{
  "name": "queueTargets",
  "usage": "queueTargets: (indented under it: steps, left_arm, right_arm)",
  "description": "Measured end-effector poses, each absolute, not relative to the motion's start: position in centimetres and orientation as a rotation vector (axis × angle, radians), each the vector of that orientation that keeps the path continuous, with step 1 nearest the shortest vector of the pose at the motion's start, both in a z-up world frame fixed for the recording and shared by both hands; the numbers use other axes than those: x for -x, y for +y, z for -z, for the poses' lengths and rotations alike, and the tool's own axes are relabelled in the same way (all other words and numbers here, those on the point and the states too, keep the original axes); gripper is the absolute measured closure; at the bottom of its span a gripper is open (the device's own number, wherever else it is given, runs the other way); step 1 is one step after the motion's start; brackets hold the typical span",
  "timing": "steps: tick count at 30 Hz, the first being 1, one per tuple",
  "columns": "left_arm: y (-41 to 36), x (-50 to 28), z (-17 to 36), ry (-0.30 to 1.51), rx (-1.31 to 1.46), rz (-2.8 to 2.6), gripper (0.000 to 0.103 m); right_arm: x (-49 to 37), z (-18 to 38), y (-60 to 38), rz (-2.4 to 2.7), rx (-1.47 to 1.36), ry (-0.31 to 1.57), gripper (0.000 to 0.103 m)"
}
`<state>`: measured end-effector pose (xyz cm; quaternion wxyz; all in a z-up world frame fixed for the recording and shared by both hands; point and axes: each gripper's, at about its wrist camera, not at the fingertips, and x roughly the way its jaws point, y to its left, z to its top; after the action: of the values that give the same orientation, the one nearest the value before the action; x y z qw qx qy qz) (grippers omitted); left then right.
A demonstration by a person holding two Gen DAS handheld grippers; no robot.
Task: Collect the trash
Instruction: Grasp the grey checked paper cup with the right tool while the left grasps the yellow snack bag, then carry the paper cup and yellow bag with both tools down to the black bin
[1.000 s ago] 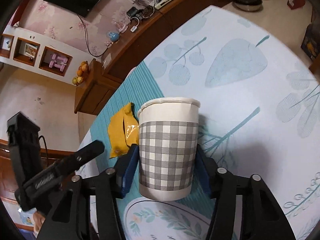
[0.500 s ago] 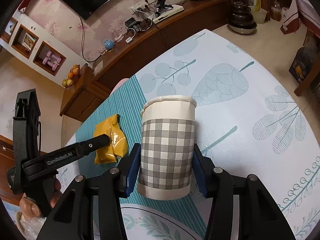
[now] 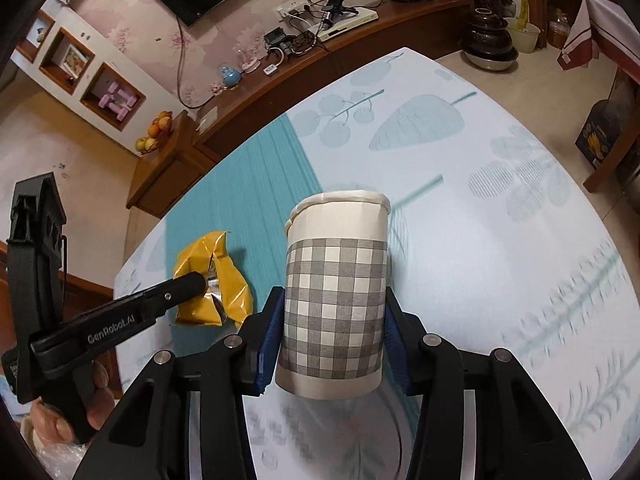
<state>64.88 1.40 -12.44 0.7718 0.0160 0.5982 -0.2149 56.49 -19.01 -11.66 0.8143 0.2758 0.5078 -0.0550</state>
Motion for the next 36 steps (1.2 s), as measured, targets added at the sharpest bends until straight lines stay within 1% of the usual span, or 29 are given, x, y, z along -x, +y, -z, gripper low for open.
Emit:
queueTargets:
  steps: [5, 10, 18, 25, 28, 32, 36]
  left_arm:
    - [3.0, -58.3, 8.6, 1.261, -0.023, 0.451, 0.095]
    - [4.6, -49.5, 3.9, 1.201, -0.009, 0.41, 0.095]
    - [6.4, -32.5, -1.9, 1.104, 0.055, 0.337, 0.095]
    - [6.5, -17.8, -3.6, 1.084, 0.086, 0.284, 0.095]
    - [6.5, -12.7, -3.7, 1.09, 0.084, 0.268, 0.095]
    - [6.7, -7.1, -3.4, 1.101, 0.076, 0.254, 0.095]
    - [7.0, -3.3, -2.9, 1.113, 0.081, 0.251, 0.095]
  right_arm:
    - [-50.2, 8.0, -18.1, 0.056, -0.579, 1.054, 0.058]
    - [-42.5, 3.7, -17.2, -0.031, -0.55, 1.021, 0.058]
    - [-28.1, -1.2, -16.7, -0.165, -0.464, 0.98, 0.058]
    - [-15.3, -3.5, -16.4, -0.251, -0.384, 0.988, 0.058]
    - [-10.6, -4.2, -16.3, -0.276, -0.35, 0.991, 0.058]
    - [-5.7, -4.5, -16.3, -0.288, -0.341, 0.993, 0.058]
    - [-1.1, -4.4, -15.7, -0.28, -0.333, 0.987, 0.058]
